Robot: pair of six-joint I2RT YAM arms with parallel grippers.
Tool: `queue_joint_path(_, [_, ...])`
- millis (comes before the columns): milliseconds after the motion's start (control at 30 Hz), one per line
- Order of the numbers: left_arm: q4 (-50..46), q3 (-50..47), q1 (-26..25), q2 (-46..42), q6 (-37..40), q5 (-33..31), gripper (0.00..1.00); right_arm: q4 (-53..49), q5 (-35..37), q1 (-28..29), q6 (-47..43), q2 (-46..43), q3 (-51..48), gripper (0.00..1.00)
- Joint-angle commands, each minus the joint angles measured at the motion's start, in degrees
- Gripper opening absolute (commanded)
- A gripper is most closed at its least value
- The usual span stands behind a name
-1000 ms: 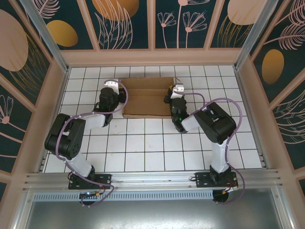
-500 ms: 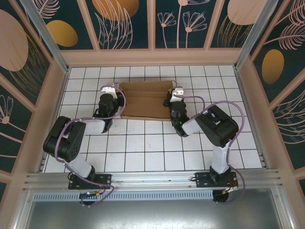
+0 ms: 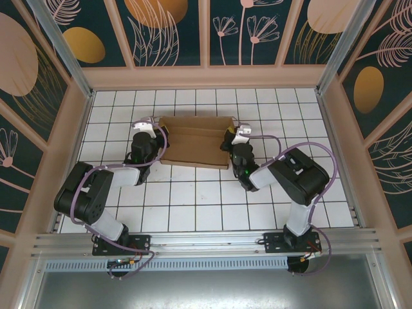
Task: Fold the paper box
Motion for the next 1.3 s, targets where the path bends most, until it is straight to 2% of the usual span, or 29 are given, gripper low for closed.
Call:
queue_joint_path(0, [-6.77,-2.75,-1.26,0.75,-2.82,2.21,0.00,-3.57,1.92,3.56,3.57,3.59,-1.59,0.07])
queue_joint_path(267, [-8.00,-2.95,-1.33,-0.38,-2.80,1.56,0.00,-1.88,4.26,6.31,-0.48,5.53,-0.65,0.08])
queue_joint_path(433, [-7.88,-5.20,-1.26,-0.25,-4.52,-0.30,0.00,1.69,4.10,6.52,-1.38,7.59,-3.80,0.08])
queue_joint_path(667, [-9.18,-7.95,-1.31,-0.88,-6.18,-4.35,0.00,7.74,4.31,7.66,-4.78,9.76,-6.46,0.18])
queue_joint_path(867, [-11.50,-9.81,-1.27,-1.79,-6.84,-8.61,0.00,12.87,4.58,8.11,-7.44,10.32,-7.74,0.20])
queue_joint_path(967, [-10.23,-10.63,-1.30,-1.20,-6.09,-8.19,0.00,15.96,3.52,8.20,-9.54,9.38,-8.86,0.29])
queue_joint_path(1100, [-10.34,-10.07,-1.29,-1.04,-3.81,-8.00,0.01,17.48,0.99,8.13,-13.54,5.82,-10.38,0.46])
queue_joint_path(1267, [-10.98,-9.38,-1.28,-1.96,-2.71,-8.42,0.01,15.62,-6.33,8.16,-14.54,-2.44,-13.81,0.53])
